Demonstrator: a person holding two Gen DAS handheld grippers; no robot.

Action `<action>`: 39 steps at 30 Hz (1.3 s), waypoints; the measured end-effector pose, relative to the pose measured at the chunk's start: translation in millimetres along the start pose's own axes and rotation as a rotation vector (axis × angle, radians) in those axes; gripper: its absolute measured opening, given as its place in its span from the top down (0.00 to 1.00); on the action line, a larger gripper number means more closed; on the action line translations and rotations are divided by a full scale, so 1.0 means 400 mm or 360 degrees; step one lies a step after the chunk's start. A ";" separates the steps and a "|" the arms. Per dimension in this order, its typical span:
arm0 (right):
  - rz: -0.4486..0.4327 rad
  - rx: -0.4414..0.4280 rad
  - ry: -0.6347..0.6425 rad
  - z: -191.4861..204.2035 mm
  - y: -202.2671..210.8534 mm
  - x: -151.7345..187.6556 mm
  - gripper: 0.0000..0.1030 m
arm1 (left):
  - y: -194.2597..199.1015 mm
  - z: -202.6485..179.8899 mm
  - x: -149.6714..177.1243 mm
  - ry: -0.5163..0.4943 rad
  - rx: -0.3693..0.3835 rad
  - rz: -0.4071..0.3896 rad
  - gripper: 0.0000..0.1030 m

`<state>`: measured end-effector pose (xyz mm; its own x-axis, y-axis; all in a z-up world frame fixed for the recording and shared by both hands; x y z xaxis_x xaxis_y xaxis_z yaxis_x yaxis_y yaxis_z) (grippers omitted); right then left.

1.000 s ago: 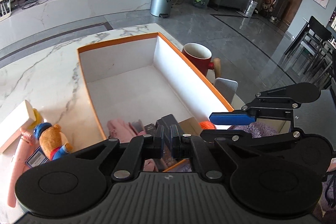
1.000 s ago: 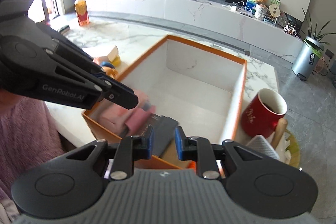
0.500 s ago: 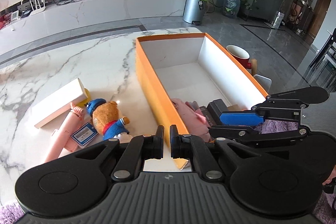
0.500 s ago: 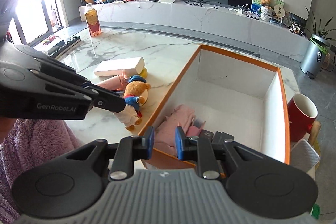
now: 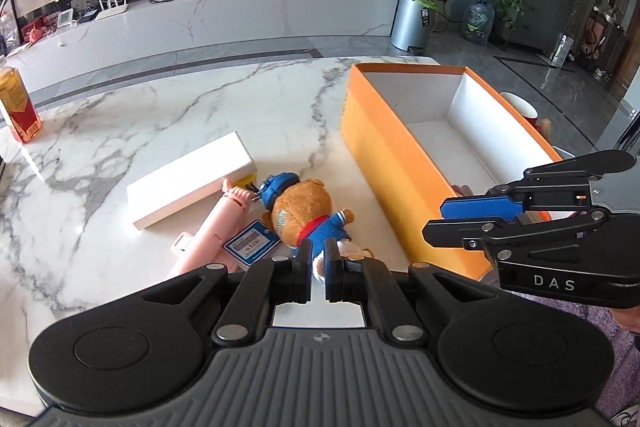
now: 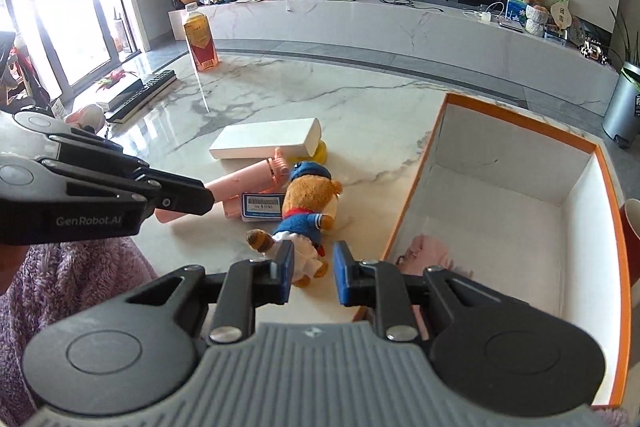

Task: Organize objects
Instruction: 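Move both tools back to the pile beside the orange box, then grasp the pink selfie stick with the left tool while the right tool grasps the teddy bear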

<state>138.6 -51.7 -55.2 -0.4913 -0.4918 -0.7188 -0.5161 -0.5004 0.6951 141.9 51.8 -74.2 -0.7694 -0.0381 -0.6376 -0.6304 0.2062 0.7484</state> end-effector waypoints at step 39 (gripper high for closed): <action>0.0381 0.0025 -0.0132 -0.006 -0.345 -0.031 0.47 | -0.284 0.214 0.002 -0.0198 -0.0271 0.0399 0.53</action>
<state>217.7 21.7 -142.2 -0.6565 -0.5345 -0.5324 -0.3886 -0.3653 0.8459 221.6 112.1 -175.4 -0.8911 0.1149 -0.4390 -0.4389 0.0272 0.8981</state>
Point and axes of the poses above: each gripper's, at about its wrist camera, not at the fingertips, and y roughly against the way its jaws point, z to its left, x to its underside, the point moved 7 cm from there along -y, roughly the way its jaws point, and after that the axes turned 8 degrees about y, right-handed, at the moved point
